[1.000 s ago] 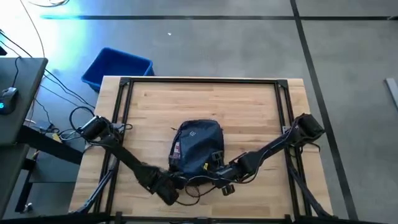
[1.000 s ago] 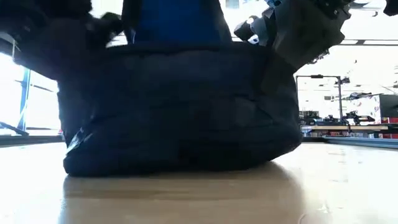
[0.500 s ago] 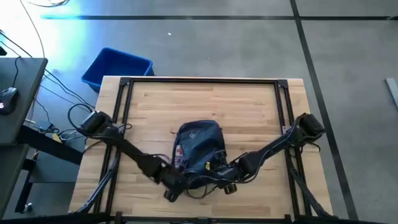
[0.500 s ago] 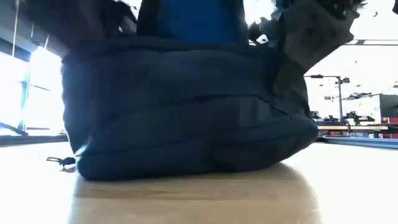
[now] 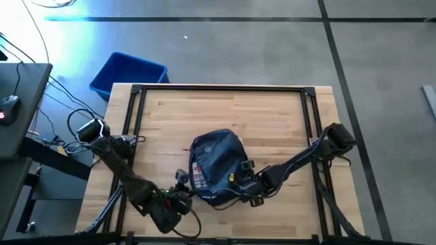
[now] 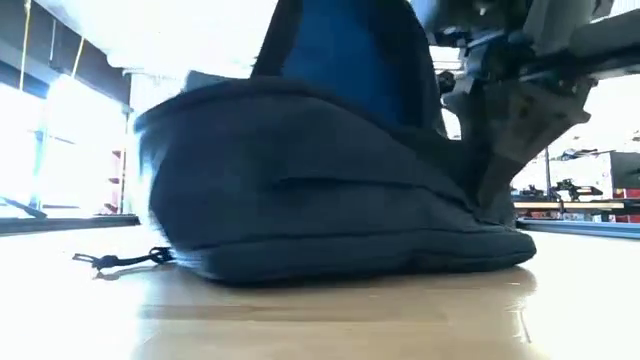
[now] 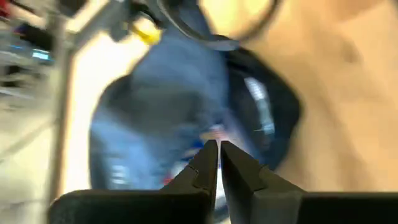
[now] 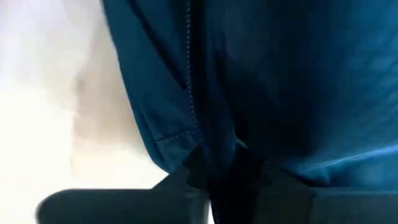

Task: Unpack backpack
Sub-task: Close the backpack

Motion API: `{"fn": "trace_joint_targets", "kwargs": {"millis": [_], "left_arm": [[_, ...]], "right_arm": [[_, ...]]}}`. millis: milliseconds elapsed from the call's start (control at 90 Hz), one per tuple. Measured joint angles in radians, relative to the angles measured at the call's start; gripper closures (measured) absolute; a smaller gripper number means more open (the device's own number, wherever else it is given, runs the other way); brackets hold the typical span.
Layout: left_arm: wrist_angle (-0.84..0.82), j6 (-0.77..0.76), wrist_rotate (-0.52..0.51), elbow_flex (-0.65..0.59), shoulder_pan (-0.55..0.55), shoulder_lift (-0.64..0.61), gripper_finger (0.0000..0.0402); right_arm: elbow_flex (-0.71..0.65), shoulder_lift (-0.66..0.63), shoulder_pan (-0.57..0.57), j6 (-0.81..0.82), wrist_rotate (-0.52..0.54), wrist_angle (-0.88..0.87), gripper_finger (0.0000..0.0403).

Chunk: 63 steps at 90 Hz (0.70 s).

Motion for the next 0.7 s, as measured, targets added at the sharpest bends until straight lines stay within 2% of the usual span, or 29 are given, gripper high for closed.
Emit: {"fn": "trace_joint_targets", "kwargs": {"millis": [122,233,389,578,644,700], "left_arm": [[0.002,0.027,-0.09,-0.008,0.048,0.0,0.0401],[-0.028,-0.01,-0.099,-0.01,0.083,0.0,0.0401],[-0.236,-0.188,-0.093,-0.01,0.087,0.0,0.0402],[-0.537,-0.511,-0.071,-0.016,0.067,0.001,0.0402],[-0.555,-0.571,-0.052,-0.051,0.07,0.0,0.0402],[-0.527,-0.589,-0.05,-0.094,0.071,0.001,0.0402]], "right_arm": [[0.031,-0.009,-0.014,-0.011,-0.047,-0.123,0.0317],[0.069,-0.036,-0.01,0.006,-0.03,-0.255,0.0252],[0.077,-0.098,0.021,0.051,-0.051,-0.361,0.0178],[0.078,-0.211,0.112,0.097,-0.083,-0.297,0.0156],[0.078,-0.252,0.136,0.102,-0.028,-0.205,0.0159],[0.078,-0.275,0.154,0.111,0.068,-0.115,0.0164]]}}
